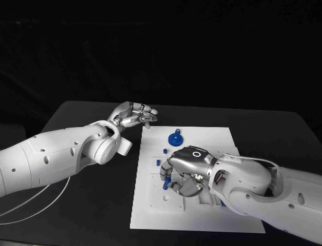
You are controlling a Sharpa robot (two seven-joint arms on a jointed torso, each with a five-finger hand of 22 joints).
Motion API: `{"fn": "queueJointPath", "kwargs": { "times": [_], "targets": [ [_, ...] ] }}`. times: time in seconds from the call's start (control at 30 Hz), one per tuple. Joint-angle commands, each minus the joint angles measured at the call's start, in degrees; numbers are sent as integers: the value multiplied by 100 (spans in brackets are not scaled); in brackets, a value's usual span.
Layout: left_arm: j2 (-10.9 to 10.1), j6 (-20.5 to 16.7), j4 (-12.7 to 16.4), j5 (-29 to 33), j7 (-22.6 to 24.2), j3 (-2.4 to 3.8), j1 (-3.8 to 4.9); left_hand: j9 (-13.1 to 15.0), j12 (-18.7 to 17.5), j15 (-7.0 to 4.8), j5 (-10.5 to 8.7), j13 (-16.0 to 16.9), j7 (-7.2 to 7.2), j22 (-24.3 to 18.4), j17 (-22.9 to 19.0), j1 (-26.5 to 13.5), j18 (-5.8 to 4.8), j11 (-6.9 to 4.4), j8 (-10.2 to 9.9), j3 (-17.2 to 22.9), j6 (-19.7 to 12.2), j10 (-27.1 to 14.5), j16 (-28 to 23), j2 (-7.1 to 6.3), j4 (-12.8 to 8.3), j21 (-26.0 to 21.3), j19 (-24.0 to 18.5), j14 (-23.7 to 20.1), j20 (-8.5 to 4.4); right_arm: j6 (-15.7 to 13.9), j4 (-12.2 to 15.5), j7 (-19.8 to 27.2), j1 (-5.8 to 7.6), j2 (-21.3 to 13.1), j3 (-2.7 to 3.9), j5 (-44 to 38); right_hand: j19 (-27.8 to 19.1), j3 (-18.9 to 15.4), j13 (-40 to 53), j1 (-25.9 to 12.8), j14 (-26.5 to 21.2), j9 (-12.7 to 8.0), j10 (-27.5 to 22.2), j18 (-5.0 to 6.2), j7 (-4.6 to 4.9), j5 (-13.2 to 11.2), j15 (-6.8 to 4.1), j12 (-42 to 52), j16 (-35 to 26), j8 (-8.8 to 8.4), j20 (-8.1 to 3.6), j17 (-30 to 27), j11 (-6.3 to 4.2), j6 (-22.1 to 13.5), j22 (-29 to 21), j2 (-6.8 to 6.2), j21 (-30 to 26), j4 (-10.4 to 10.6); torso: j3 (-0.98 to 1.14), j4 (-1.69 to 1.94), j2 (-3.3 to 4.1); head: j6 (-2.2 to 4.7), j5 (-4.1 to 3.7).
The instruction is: Assemble the parts on the task board
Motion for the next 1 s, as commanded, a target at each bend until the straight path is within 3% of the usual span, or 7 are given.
{"fn": "queueJointPath", "kwargs": {
  "times": [0.03,0.17,0.4,0.5,1.0],
  "targets": [
    [20,34,19,45,55,4,2,-7,-33,3,-11,6,-12,8,6,-39,-3,10,32,-1,-37,-37,-29,31,-23,-22,33,39,-215,20,-21,131,-44,51,-16,-96,56,8,59,32,-53,9,173,365,15,16,-102,25,31,8,-30,-6,-26,22,104,38,25,-23,-2,0,2,-19,40],
    [13,33,19,45,53,4,2,-7,-33,3,-11,6,-12,9,8,-39,-3,10,32,-1,-37,-37,-31,32,-23,-23,33,40,-215,25,-54,104,-87,115,-41,-197,54,1,64,28,-53,12,172,365,15,16,-101,24,30,8,-32,-8,-25,20,104,48,27,-37,3,0,3,-40,83],
    [20,41,24,45,52,4,2,-8,-32,3,-12,6,-12,10,12,-40,-3,10,33,-1,-37,-37,-33,33,-24,-24,33,40,-215,73,-113,101,-123,169,-149,-215,52,-4,69,25,-53,15,171,365,15,16,-101,23,30,8,-34,-10,-25,20,104,57,30,-51,4,-2,3,-72,94],
    [11,38,27,45,48,4,2,-8,-32,3,-12,6,-12,11,13,-41,-4,10,34,-1,-37,-37,-34,34,-23,-25,33,40,-215,89,-115,93,-139,160,-152,-238,51,-5,71,24,-53,16,171,365,15,16,-101,23,30,8,-34,-11,-25,20,104,61,31,-56,4,-5,3,-73,67],
    [13,44,16,45,42,4,2,-10,-33,4,-14,6,-11,13,20,-44,-4,11,35,-3,-40,-39,-40,34,-24,-27,33,41,-214,256,-96,101,-139,100,-153,-224,43,-25,86,1,-52,25,173,365,15,17,-101,22,31,8,-35,-14,-25,22,105,83,38,-93,10,-6,3,-127,71]
  ]
}}
